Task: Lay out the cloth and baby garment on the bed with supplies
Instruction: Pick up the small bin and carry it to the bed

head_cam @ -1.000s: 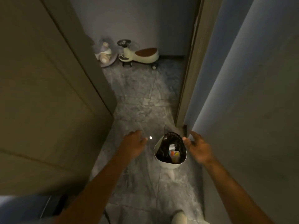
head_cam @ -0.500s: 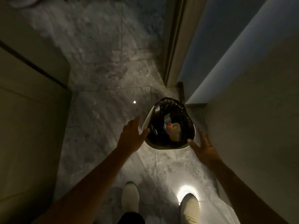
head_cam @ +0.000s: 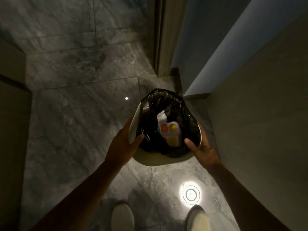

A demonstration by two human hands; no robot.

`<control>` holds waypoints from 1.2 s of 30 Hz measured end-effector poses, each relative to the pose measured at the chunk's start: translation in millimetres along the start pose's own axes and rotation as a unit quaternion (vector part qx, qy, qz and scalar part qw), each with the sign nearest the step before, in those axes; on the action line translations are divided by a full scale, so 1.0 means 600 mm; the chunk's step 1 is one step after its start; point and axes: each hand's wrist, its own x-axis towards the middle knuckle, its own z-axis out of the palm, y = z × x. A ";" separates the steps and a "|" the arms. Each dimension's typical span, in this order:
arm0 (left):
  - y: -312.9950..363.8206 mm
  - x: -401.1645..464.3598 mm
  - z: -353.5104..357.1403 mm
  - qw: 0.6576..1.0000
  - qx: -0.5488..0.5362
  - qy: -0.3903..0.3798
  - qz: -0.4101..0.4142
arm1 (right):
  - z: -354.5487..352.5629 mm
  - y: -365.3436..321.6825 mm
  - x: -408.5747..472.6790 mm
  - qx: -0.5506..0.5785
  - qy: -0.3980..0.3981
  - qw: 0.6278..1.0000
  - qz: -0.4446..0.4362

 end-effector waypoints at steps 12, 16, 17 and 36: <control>-0.025 -0.026 0.005 0.997 -0.007 -0.063 -0.052 | 0.008 0.018 0.007 0.017 -0.058 0.998 -0.006; 0.013 -0.057 -0.032 0.996 -0.042 -0.071 -0.046 | 0.008 -0.014 -0.017 0.037 -0.068 0.997 -0.015; 0.027 -0.067 -0.044 0.996 -0.042 -0.067 -0.044 | 0.007 -0.027 -0.028 0.043 -0.072 0.996 -0.015; 0.456 -0.403 -0.302 0.999 0.023 -0.017 -0.044 | -0.084 -0.412 -0.563 0.085 -0.079 0.992 -0.046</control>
